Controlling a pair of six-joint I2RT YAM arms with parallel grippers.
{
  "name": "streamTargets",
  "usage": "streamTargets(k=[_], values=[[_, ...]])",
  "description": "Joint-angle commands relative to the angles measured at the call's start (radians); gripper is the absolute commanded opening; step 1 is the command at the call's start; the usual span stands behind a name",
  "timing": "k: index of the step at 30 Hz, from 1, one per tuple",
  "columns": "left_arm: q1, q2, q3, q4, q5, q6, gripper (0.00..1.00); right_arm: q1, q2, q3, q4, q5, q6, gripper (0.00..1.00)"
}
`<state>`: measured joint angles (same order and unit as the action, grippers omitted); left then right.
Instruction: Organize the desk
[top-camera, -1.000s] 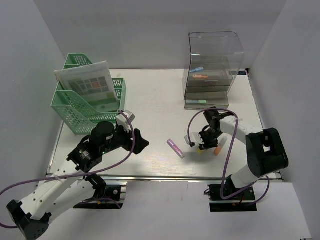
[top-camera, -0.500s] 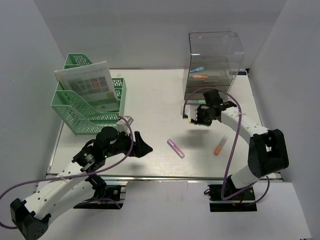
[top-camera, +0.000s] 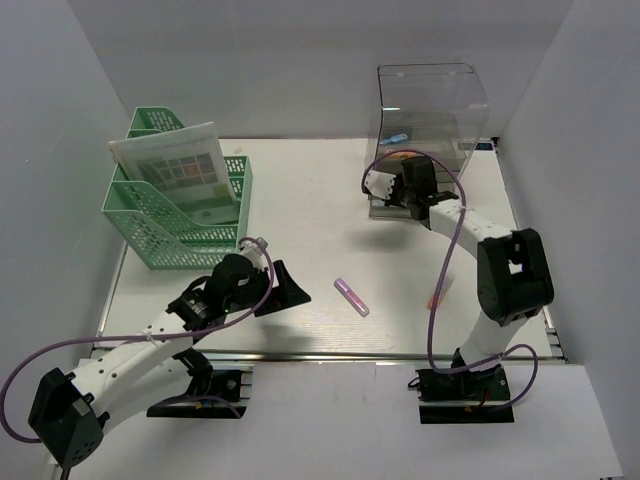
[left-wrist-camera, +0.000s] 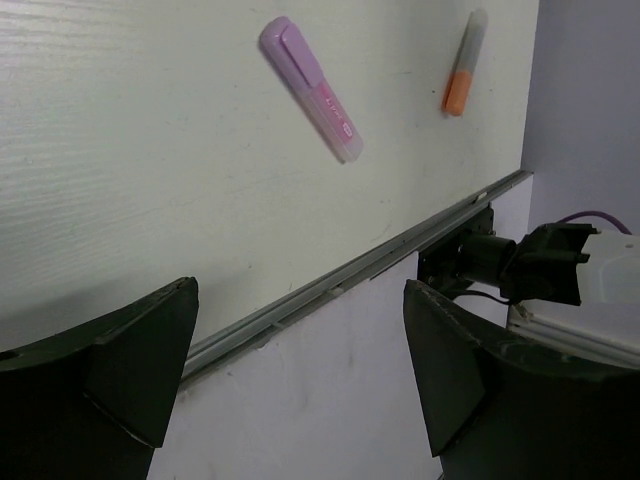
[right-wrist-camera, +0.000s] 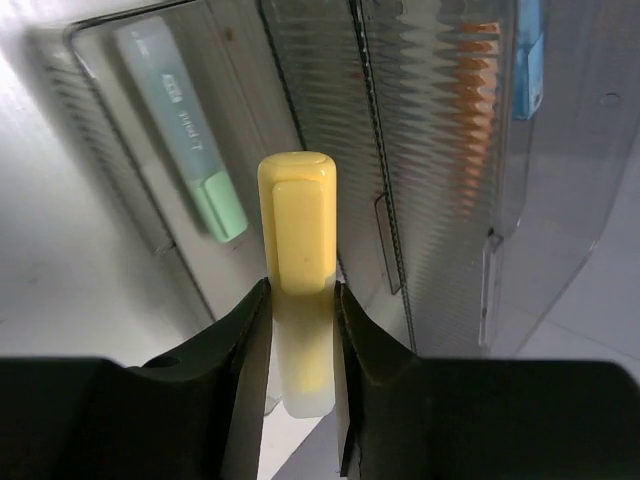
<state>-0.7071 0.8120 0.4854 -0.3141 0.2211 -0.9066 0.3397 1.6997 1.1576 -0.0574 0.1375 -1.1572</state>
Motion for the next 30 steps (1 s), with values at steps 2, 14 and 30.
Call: streamTargets(k=[2,14,30], values=[[-0.003,0.027,0.025,0.021,-0.034,-0.073,0.93,-0.013,0.080,0.115,0.127,0.057,-0.007,0.01],[-0.032,0.256,0.169,0.007,0.015,-0.109,0.94,-0.045,0.198,0.180,0.128,0.037,0.017,0.49],[-0.216,0.651,0.467,-0.091,-0.123,-0.094,0.93,-0.114,-0.075,0.033,0.059,-0.175,0.188,0.65]])
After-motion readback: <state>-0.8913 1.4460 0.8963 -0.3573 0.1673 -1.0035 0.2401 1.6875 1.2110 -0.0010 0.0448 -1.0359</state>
